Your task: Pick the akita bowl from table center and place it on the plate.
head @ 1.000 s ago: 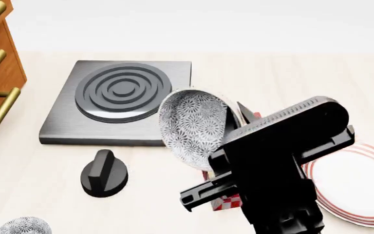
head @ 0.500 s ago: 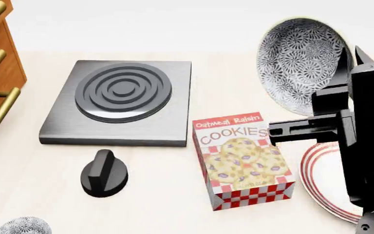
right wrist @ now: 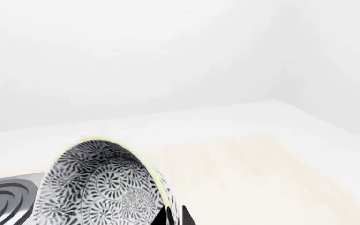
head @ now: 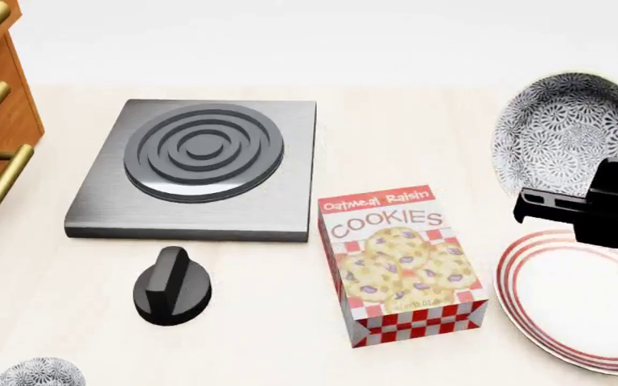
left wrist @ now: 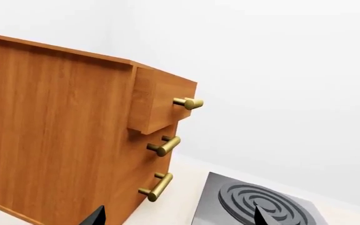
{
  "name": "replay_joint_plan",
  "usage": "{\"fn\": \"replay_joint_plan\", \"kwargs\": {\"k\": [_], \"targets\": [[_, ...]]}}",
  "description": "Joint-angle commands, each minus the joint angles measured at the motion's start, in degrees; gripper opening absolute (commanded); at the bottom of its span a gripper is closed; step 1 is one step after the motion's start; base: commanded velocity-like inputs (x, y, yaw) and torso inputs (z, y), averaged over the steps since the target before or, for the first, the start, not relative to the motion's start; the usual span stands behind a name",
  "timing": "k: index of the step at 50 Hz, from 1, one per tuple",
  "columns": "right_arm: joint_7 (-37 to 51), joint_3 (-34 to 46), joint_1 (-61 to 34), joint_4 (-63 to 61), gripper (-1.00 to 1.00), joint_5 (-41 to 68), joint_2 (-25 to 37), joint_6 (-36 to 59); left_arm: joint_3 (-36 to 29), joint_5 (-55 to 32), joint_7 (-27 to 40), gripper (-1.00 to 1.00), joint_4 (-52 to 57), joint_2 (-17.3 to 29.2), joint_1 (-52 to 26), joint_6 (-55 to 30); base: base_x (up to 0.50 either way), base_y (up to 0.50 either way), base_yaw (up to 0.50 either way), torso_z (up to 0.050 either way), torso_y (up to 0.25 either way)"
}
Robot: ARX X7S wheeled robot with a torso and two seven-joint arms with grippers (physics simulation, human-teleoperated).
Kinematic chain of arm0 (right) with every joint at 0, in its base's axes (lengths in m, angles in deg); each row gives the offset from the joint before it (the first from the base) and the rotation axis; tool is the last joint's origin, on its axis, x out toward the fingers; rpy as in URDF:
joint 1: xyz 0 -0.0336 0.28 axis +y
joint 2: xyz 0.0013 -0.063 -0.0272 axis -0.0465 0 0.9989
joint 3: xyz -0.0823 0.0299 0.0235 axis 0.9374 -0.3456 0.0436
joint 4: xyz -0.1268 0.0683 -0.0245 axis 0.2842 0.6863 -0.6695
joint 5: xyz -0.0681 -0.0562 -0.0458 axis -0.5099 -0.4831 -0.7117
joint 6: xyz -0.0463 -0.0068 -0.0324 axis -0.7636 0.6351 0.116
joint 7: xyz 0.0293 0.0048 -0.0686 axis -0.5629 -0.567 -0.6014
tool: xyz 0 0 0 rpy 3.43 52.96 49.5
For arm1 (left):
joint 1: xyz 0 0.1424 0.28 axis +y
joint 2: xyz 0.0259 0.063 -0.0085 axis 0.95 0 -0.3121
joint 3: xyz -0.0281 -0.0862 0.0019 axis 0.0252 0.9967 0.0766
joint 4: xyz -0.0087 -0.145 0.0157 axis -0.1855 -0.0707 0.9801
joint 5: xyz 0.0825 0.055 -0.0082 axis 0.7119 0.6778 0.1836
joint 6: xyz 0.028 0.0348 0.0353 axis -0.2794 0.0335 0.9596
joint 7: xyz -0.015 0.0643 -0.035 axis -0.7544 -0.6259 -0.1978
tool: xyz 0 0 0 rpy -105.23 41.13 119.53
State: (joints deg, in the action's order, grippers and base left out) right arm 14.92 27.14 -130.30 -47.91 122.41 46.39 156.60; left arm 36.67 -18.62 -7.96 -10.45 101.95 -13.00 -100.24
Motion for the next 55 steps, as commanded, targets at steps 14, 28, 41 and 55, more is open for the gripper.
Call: {"fn": "replay_joint_plan", "kwargs": {"k": [14,28,41,55], "targets": [[3.22,-12.96,-7.58,10.03,-1.00,6.09,-4.16,9.12,0.04,-1.11,0.46,1.00,-0.18,0.56,-0.40,-0.13,0.00,0.00,0.00,0.000,0.001],[32.60,-15.93,-18.71,37.29,-1.00,29.95,0.47,14.46,-0.20,1.70,-0.13,1.00,-1.04,-0.15,0.56,4.75,0.00,0.00,0.00,0.000,0.000],[32.78,-15.51,-19.34,46.88,-1.00,29.73,1.56,7.96,-1.04,5.39,0.20,1.00,-1.31,0.16,1.90,6.95,0.00,0.00,0.00,0.000,-0.015],[31.01,-14.85,-19.92,49.05,-1.00,28.20,1.95,3.84,-0.45,2.27,-0.50,1.00,-0.51,0.81,2.04,6.84,0.00,0.00,0.00,0.003,-0.146]]}}
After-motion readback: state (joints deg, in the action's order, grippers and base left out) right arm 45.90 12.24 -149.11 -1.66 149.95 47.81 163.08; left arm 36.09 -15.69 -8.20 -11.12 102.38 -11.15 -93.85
